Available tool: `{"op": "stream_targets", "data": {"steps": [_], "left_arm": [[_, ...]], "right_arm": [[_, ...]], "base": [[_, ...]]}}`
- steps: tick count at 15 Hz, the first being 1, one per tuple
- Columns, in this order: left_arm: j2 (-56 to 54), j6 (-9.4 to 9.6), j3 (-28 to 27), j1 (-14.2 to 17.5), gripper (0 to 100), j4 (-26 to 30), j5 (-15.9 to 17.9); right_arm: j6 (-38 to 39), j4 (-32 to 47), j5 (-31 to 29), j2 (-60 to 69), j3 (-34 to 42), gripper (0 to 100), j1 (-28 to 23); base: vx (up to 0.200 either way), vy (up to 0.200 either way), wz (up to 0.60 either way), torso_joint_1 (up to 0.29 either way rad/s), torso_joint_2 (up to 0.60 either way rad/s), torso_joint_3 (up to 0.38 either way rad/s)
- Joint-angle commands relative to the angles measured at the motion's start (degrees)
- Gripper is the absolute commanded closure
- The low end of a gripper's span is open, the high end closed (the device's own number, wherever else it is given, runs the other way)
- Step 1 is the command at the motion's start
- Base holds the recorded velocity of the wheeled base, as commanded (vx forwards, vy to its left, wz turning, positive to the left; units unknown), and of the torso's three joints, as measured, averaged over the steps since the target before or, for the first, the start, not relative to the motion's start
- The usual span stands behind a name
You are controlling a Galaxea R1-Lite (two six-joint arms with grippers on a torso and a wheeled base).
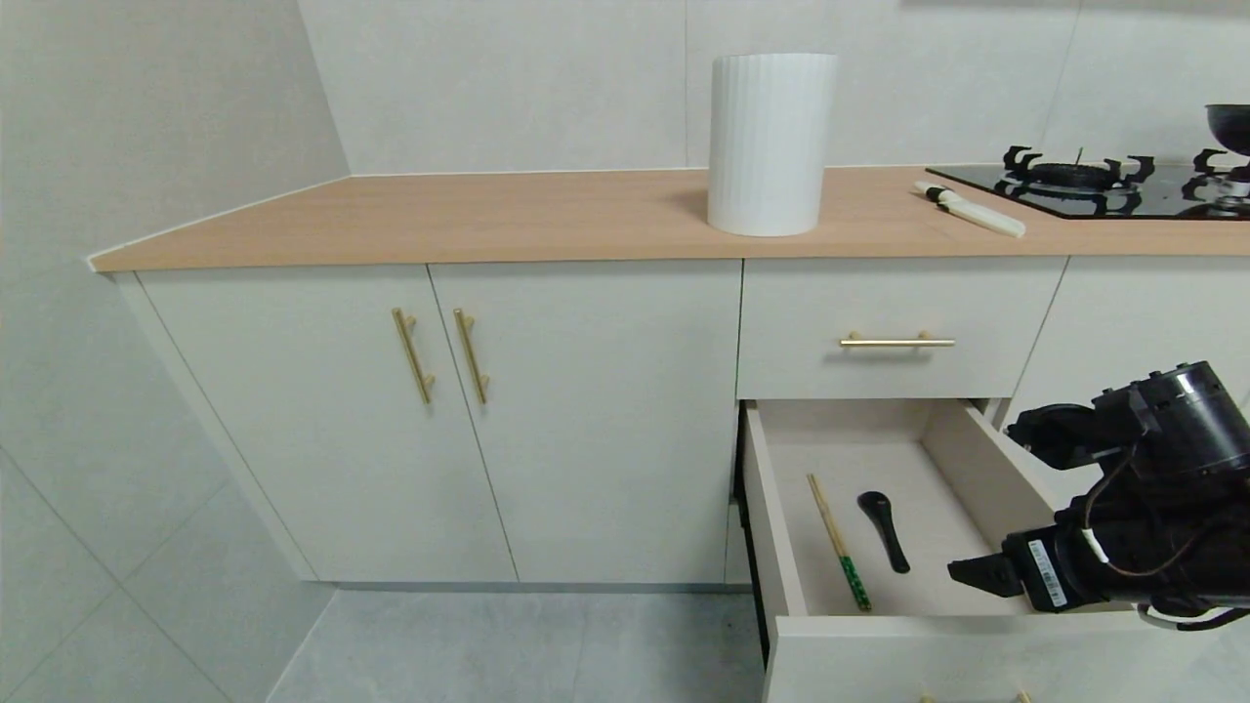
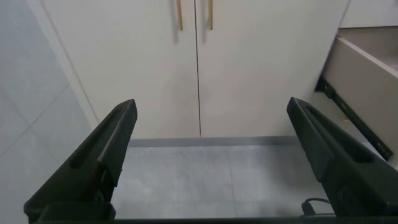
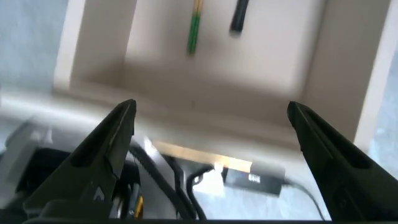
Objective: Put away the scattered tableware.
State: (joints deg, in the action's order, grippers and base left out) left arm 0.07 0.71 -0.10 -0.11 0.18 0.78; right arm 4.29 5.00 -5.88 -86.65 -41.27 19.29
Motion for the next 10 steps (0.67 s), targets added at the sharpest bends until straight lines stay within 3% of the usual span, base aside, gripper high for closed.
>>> {"op": "stream_targets", "data": {"steps": [1,10], "left_arm": [[0.0,0.0,0.0,0.0,0,0.0,0.0],[0.0,0.0,0.0,0.0,0,0.0,0.0]], "right_arm": [[-0.2,0.4,0.0,-0.8,1.0,0,1.8],[-1.3,3.4,0.1,-4.8,4.1,0,9.4]], "base": [[0.0,0.0,0.0,0.0,0.0,0.0],[0.0,0.0,0.0,0.0,0.0,0.0]]}}
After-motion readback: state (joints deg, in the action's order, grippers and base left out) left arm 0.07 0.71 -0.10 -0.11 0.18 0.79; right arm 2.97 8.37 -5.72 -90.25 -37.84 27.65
